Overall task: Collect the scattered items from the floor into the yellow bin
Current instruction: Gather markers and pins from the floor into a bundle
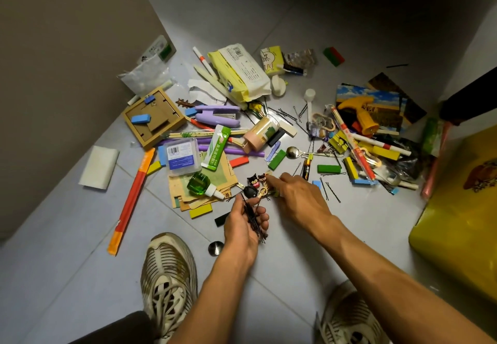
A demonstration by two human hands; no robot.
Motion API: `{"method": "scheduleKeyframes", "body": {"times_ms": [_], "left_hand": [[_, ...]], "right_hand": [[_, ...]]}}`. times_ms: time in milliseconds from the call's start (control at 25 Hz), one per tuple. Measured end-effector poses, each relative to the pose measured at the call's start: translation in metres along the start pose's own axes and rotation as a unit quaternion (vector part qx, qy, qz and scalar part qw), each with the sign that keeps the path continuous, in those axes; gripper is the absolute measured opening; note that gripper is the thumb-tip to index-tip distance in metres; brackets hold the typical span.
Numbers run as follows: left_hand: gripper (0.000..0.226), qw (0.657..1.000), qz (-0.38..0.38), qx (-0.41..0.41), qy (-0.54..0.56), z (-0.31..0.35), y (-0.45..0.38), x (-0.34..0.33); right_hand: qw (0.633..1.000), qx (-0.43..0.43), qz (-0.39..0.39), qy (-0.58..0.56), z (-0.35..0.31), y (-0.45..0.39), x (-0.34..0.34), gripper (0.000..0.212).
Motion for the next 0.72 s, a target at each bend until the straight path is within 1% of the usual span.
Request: {"method": "scheduleKeyframes", "body": {"times_ms": [40,120,200,280,320,360,400,480,520,560,600,640,680,720], "left_hand": [[0.031,1.000,-0.003,-0.003,-0.002,0.001,0.000,0.002],[0.014,1.000,-0.004,-0.015,-0.009,0.001,-0.002,0.005],[0.015,1.000,0.001,-0.018,-0.020,-0.001,-0.003,0.004],[0.019,1.000,0.002,-0.017,-0.020,-0.004,-0.004,0.003],[0.020,1.000,0.002,-0.015,-0.019,-0.005,-0.003,0.003],[0.019,1.000,0.003,-0.011,-0.015,-0.006,-0.003,0.003],[0.020,1.000,-0.001,-0.006,-0.009,-0.006,-0.002,0.002],[0.033,0.999,-0.031,0.001,0.019,-0.005,0.000,-0.002],[0.040,0.998,-0.044,0.001,0.038,-0.005,0.000,-0.004],[0.044,0.997,-0.052,0.000,0.057,-0.004,0.000,-0.008],[0.045,0.996,-0.059,-0.001,0.073,-0.002,0.000,-0.010],[0.045,0.995,-0.062,-0.004,0.084,-0.001,0.000,-0.010],[0.043,0.994,-0.060,-0.009,0.088,0.001,0.000,-0.010],[0.042,0.995,-0.053,-0.012,0.087,0.002,0.000,-0.007]], "right_hand": [[0.999,0.015,-0.013,0.025,0.002,-0.005,-0.002,0.017],[0.998,0.014,-0.016,0.066,0.005,-0.005,-0.005,0.009],[0.995,-0.004,-0.009,0.102,0.006,0.000,-0.009,0.005],[0.993,-0.028,-0.016,0.112,0.002,0.002,-0.012,0.010],[0.994,-0.053,-0.015,0.091,0.002,0.000,-0.012,0.011],[0.996,-0.081,-0.005,0.038,0.001,0.000,-0.009,0.012],[0.993,-0.110,0.016,-0.044,-0.002,0.002,-0.005,0.013],[0.964,-0.139,0.035,-0.226,-0.013,0.012,0.000,0.016],[0.952,-0.128,0.029,-0.277,-0.021,0.017,0.004,0.017],[0.948,-0.113,0.036,-0.295,-0.027,0.022,0.006,0.020],[0.948,-0.105,0.064,-0.293,-0.030,0.023,0.007,0.023],[0.952,-0.105,0.102,-0.269,-0.028,0.020,0.008,0.024],[0.960,-0.109,0.119,-0.230,-0.023,0.014,0.007,0.027],[0.972,-0.110,0.101,-0.183,-0.019,0.005,0.007,0.035]]}}
Point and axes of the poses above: each hand's wrist, its own y-axis away from the middle knuckle, its own x-axis out of the back of the hand, z = x × y, the point moved 1 cm from there along -y, towards the middle knuckle, and after that the axes turned 6 degrees about -y, right-handed, at the moved point
